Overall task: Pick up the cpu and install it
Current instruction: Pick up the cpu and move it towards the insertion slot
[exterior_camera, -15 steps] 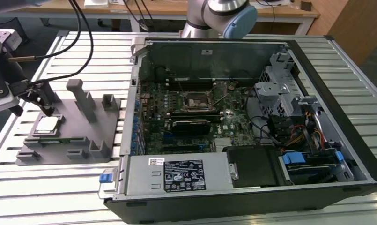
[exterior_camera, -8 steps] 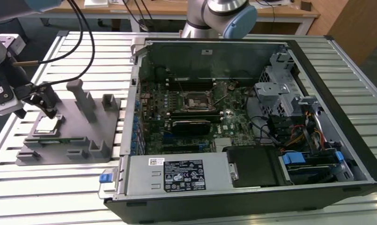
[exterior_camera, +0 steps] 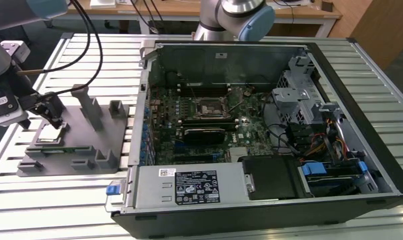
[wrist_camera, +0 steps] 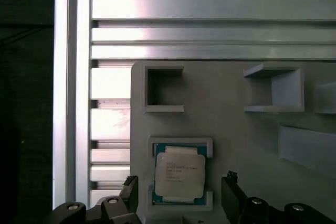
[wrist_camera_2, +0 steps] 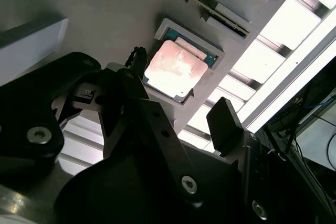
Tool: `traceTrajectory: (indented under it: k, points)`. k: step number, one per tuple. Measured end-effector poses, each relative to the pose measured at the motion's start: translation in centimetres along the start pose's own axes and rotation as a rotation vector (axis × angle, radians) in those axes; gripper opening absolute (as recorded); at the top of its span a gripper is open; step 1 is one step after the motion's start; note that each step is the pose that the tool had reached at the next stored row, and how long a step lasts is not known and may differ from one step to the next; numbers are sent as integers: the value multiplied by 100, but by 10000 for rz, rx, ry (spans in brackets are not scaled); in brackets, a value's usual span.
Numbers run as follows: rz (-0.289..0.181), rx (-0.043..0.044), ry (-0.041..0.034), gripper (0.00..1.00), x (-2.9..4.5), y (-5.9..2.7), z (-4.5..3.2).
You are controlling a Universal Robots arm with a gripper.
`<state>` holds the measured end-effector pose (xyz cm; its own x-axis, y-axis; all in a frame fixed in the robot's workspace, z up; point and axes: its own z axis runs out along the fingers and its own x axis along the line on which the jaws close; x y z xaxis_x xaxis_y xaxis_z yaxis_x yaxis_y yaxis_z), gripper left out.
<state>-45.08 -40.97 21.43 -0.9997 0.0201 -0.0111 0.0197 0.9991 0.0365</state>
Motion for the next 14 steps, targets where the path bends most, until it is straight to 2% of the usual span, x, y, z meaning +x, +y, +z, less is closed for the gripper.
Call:
traceTrajectory:
  k: [14]
  points:
    - [21, 7, -1, 73, 1, -4, 133]
